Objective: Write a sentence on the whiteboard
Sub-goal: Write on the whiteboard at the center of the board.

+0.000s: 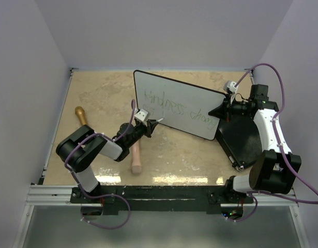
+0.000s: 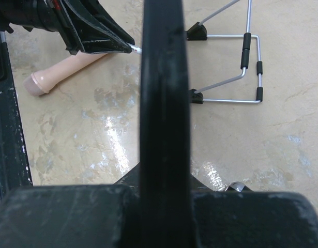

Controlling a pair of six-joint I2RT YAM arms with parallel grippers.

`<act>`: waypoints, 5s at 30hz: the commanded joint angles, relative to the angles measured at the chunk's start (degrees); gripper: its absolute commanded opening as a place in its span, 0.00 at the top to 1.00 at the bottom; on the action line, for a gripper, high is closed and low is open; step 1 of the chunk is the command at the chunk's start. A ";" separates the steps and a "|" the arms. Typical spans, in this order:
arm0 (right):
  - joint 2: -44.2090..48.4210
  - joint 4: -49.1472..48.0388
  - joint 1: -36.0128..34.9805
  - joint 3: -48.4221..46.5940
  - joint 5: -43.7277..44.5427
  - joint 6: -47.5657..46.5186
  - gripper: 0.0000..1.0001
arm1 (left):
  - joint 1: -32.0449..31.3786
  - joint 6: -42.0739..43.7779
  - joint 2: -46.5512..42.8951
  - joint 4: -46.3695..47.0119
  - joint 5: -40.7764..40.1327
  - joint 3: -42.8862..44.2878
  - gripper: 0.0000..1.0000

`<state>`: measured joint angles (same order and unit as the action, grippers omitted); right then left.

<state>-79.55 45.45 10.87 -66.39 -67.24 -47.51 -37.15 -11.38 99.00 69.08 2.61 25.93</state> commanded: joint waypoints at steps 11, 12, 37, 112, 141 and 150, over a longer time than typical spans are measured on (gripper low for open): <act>0.53 2.89 -0.85 0.30 3.70 -0.92 1.00 | 0.23 -0.49 -9.95 -0.26 4.86 0.27 1.00; 0.36 2.98 -0.77 0.30 3.61 -0.92 1.00 | 0.23 -0.40 -10.58 -0.52 4.77 -0.09 1.00; 0.45 2.89 -0.85 0.30 3.79 -0.92 1.00 | 0.23 -0.58 -4.78 0.79 2.75 3.16 1.00; 0.54 2.71 -1.12 0.47 3.87 -0.66 1.00 | 0.50 0.74 -4.17 -2.37 2.57 4.13 1.00; 0.27 2.80 -1.12 0.38 3.96 -0.83 1.00 | 0.50 0.39 -3.46 -3.78 3.98 3.25 1.00; 0.27 2.80 -1.12 0.38 3.96 -0.83 1.00 | 0.50 0.57 -2.32 -4.48 3.63 2.54 1.00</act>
<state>-79.55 45.52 10.70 -66.37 -67.24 -47.62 -37.12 -11.35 95.68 63.37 6.83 28.75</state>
